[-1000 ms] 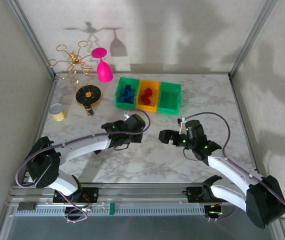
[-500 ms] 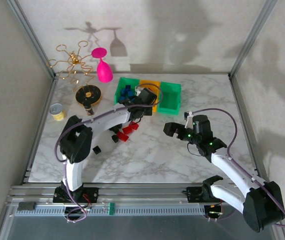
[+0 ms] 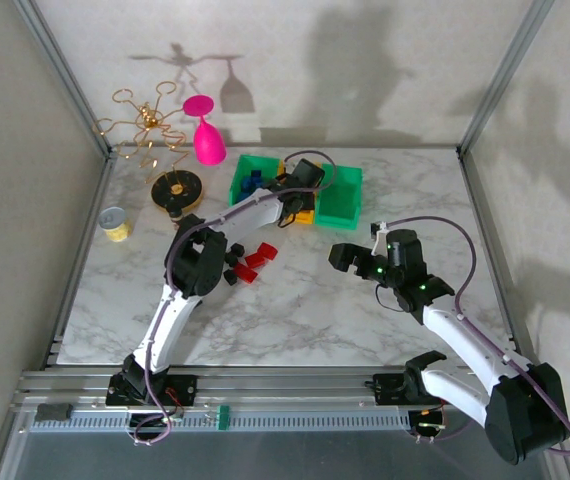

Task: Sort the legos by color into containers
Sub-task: Place the lego in the container.

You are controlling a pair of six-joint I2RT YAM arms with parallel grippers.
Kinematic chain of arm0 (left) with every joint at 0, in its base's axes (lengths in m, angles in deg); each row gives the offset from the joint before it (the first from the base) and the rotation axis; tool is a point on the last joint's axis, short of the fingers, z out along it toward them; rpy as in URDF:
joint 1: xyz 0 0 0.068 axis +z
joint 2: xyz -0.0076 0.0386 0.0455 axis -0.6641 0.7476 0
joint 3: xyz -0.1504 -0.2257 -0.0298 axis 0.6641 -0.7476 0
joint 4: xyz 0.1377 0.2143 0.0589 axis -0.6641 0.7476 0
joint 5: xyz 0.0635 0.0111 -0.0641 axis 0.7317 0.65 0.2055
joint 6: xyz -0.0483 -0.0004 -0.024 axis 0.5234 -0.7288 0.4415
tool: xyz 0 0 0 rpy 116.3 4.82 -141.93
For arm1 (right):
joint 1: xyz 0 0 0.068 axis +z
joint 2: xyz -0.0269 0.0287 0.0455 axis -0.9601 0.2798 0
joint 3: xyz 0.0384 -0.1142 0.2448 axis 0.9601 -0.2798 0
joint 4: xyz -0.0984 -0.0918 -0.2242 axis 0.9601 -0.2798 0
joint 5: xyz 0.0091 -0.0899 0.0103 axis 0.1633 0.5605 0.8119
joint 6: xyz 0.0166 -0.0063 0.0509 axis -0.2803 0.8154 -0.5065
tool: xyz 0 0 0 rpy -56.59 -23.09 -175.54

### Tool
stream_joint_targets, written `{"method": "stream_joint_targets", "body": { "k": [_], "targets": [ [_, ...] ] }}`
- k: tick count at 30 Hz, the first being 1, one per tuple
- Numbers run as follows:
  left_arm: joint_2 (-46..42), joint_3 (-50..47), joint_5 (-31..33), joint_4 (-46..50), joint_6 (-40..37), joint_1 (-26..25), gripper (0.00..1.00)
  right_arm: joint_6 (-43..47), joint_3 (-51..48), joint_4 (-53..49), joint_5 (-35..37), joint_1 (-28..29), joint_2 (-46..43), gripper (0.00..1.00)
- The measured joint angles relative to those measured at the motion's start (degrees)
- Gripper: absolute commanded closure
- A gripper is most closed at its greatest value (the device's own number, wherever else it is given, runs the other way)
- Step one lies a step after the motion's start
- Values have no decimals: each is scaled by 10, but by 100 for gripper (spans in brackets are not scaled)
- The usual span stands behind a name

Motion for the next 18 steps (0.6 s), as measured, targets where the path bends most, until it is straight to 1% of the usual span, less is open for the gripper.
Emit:
{"method": "stream_joint_targets", "body": {
  "k": [1, 5, 8, 12, 14, 18],
  "targets": [
    [2, 5, 0, 4, -1, 1, 52, 0, 0, 0, 0, 0, 0, 1],
    [1, 21, -6, 17, -3, 3, 51, 1, 0, 0, 0, 0, 0, 1],
    [-18, 7, -18, 21, -3, 3, 51, 5, 0, 0, -1, 0, 0, 1],
    [-106, -93, -33, 14, -2, 1, 50, 12, 0, 0, -2, 0, 3, 1],
    [-169, -158, -42, 2, -1, 0, 50, 17, 0, 0, -2, 4, 10, 1],
    [-284, -274, -56, -22, 4, -2, 50, 27, 0, 0, 0, 28, 29, 1]
  ]
}}
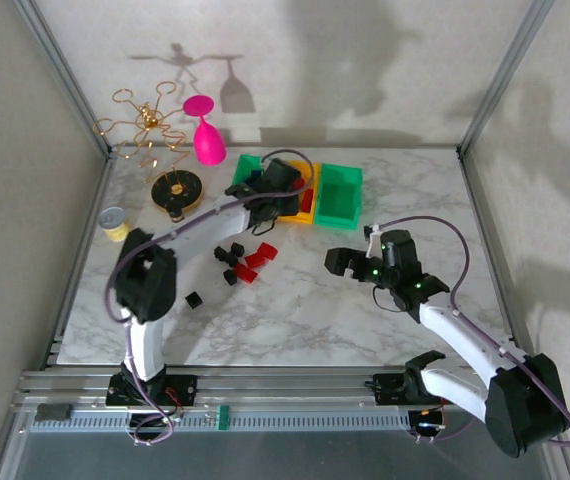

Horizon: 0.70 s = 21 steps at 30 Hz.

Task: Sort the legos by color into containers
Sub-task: Place the lego in the container.

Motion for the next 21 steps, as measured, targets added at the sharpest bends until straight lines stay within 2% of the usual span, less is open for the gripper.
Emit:
{"method": "stream_joint_targets", "body": {
  "k": [5, 10, 15, 21],
  "targets": [
    [-105, -135, -6, -21, 21, -7, 49, 4, 0, 5, 1, 42, 28, 1],
    [-158, -243, -8, -25, 45, -21, 47, 3, -9, 31, 2, 84, 42, 1],
    [-177, -303, -24, -26, 62, -27, 44, -3, -27, 52, 10, 108, 48, 1],
    [-179, -327, -28, -26, 84, -32, 40, -7, -30, 61, 24, 114, 52, 1]
  ]
}}
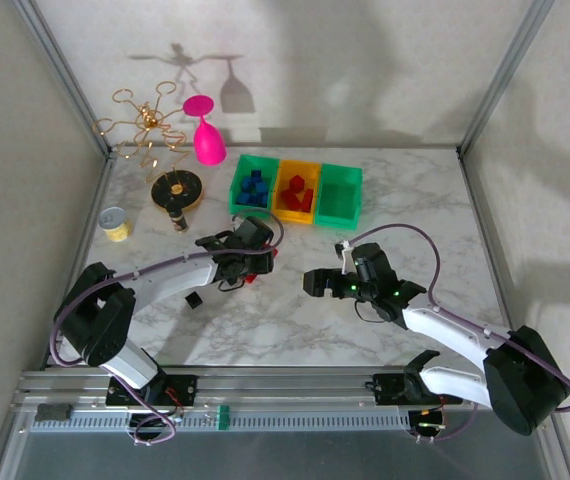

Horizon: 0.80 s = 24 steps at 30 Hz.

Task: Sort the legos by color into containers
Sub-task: Place the lego in the container, then pick up the lego from the center of the table.

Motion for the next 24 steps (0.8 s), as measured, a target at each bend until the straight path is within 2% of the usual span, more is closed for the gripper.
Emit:
{"method": "stream_joint_targets", "body": {
  "k": [9, 16, 24],
  "targets": [
    [-2, -28, 3, 0, 69, -46, 39, 0, 0, 4, 14, 0, 0, 1],
    [-2, -63, 12, -6, 130, -50, 37, 2, 0, 3, 26, 0, 9, 1],
    [35, -62, 24, -23, 159, -50, 36, 5, 0, 3, 35, 0, 19, 1]
  ]
}}
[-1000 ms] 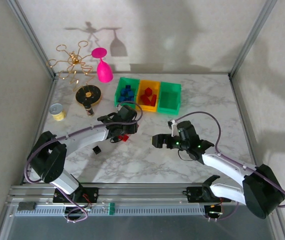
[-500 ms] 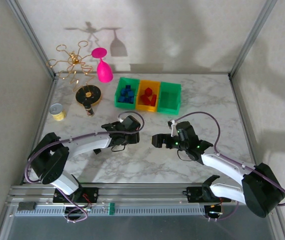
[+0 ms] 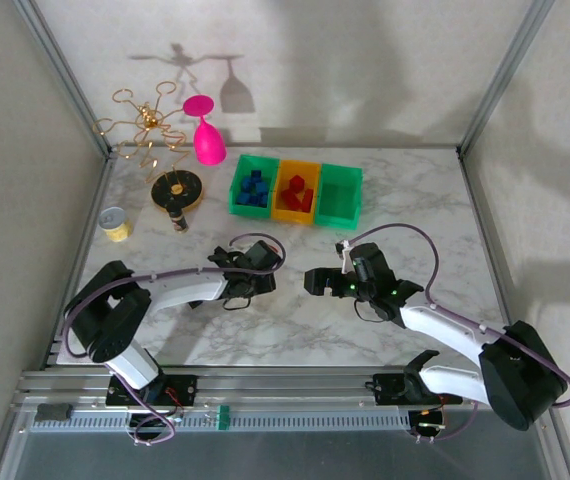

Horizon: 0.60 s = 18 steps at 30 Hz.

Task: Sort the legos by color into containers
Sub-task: Pick up the lego from the center of the table.

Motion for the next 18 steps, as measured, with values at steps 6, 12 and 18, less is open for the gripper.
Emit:
{"method": "stream_joint_targets", "body": {
  "k": [6, 12, 18],
  "targets": [
    [49, 34, 25, 5, 2, 2, 36, 2, 0, 0, 7, 0, 0, 1],
    [81, 60, 60, 9, 2, 17, 35, 2, -1, -3, 19, 0, -6, 1],
    [91, 63, 94, 16, 2, 28, 35, 2, -1, -5, 21, 0, -9, 1]
  ]
}}
